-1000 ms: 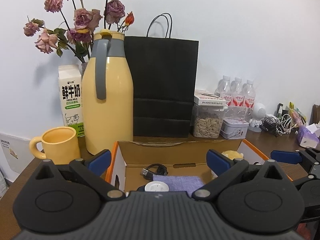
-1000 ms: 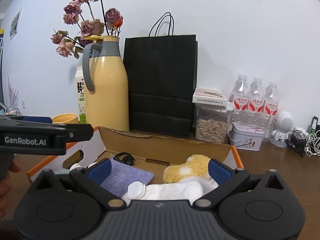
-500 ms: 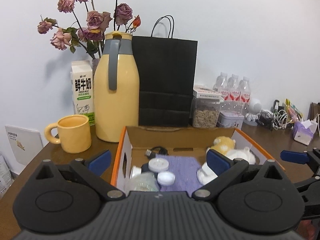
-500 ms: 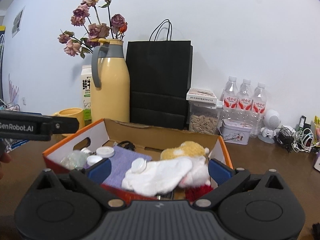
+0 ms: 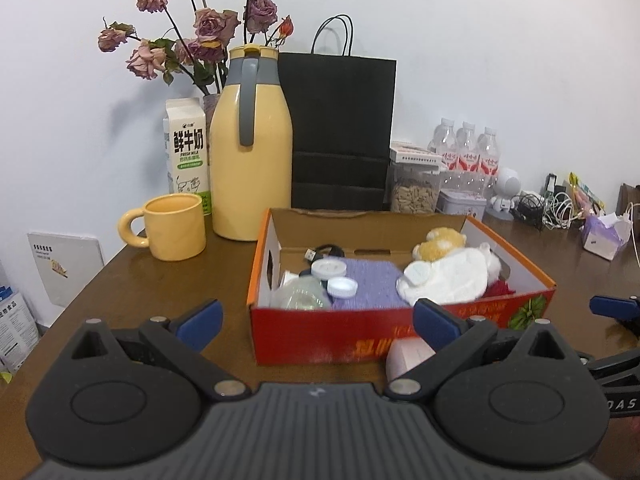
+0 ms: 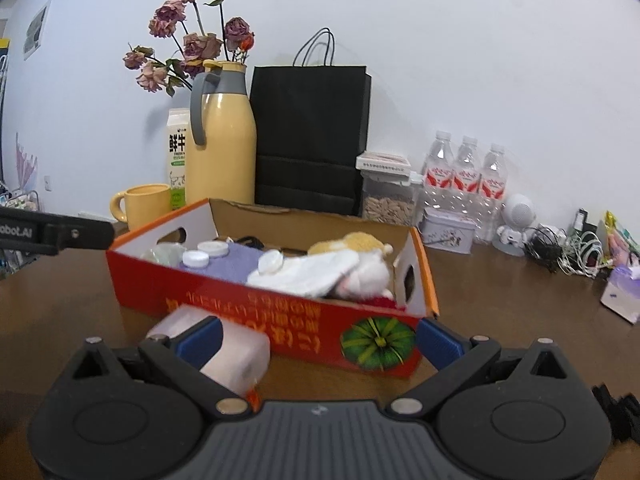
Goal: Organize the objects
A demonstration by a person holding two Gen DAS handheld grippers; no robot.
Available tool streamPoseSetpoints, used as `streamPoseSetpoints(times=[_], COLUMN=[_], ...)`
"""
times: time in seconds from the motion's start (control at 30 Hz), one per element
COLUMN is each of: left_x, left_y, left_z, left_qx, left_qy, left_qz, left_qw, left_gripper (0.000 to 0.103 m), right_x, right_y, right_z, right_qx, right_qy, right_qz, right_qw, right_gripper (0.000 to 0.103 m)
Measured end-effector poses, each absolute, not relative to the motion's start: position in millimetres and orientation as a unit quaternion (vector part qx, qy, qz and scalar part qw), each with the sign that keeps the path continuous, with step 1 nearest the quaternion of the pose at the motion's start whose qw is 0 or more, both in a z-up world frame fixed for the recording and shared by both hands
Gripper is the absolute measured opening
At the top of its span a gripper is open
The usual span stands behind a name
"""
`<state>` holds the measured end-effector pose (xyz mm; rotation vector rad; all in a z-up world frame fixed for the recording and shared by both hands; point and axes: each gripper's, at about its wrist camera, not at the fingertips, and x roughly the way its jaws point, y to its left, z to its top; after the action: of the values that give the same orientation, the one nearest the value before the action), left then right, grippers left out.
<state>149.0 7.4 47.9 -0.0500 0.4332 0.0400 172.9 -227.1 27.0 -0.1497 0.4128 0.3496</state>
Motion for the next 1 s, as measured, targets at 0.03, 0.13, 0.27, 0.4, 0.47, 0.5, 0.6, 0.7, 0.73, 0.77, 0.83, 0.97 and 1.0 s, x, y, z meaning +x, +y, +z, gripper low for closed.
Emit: streamPoseSetpoints(times=[0.03, 0.13, 0.27, 0.4, 0.47, 0.5, 0.6, 0.7, 0.73, 0.77, 0.83, 0.97, 1.0], left_x=[146, 140, 132, 125, 123, 122, 120, 119, 119, 118, 118, 120, 121], left_y=[7, 8, 10, 11, 13, 13, 16, 19, 20, 21, 24, 25, 25], left_z=[47, 44, 39, 35, 33, 33, 31, 30, 30, 30, 30, 31, 31], left_qx=[-0.025, -0.027, -0.027, -0.030, -0.032, -0.033, -0.035, -0.038, -0.039, -0.040, -0.043, -0.043, -0.043], left_qy=[0.217, 0.224, 0.232, 0.238, 0.240, 0.241, 0.242, 0.244, 0.244, 0.244, 0.245, 0.243, 0.244], left_qz=[0.021, 0.025, 0.031, 0.037, 0.039, 0.040, 0.044, 0.048, 0.049, 0.051, 0.053, 0.051, 0.051], left_qw=[0.976, 0.974, 0.972, 0.970, 0.970, 0.969, 0.969, 0.968, 0.968, 0.968, 0.967, 0.968, 0.968], left_gripper=[0.103, 0.103, 0.103, 0.103, 0.103, 0.103, 0.103, 0.103, 0.103, 0.103, 0.103, 0.103, 0.103], right_x=[170, 162, 152, 149, 149, 150, 154, 165, 170, 174, 182, 194, 196], right_y=[-231, -240, -249, -251, -249, -247, -238, -226, -222, -219, -215, -210, -208], right_z=[26, 21, 13, 2, -3, -5, -7, -8, -9, -10, -13, -17, -18], right_qx=[-0.073, -0.072, -0.078, -0.082, -0.083, -0.085, -0.092, -0.106, -0.110, -0.113, -0.112, -0.104, -0.106], right_qy=[0.206, 0.216, 0.230, 0.256, 0.269, 0.272, 0.279, 0.286, 0.289, 0.292, 0.300, 0.310, 0.312], right_qz=[0.172, 0.171, 0.182, 0.197, 0.211, 0.217, 0.231, 0.235, 0.234, 0.235, 0.240, 0.256, 0.258], right_qw=[0.961, 0.958, 0.953, 0.943, 0.936, 0.934, 0.928, 0.923, 0.922, 0.920, 0.916, 0.910, 0.908], right_gripper=[0.103, 0.103, 0.101, 0.086, 0.084, 0.081, 0.066, 0.054, 0.052, 0.046, 0.044, 0.044, 0.044])
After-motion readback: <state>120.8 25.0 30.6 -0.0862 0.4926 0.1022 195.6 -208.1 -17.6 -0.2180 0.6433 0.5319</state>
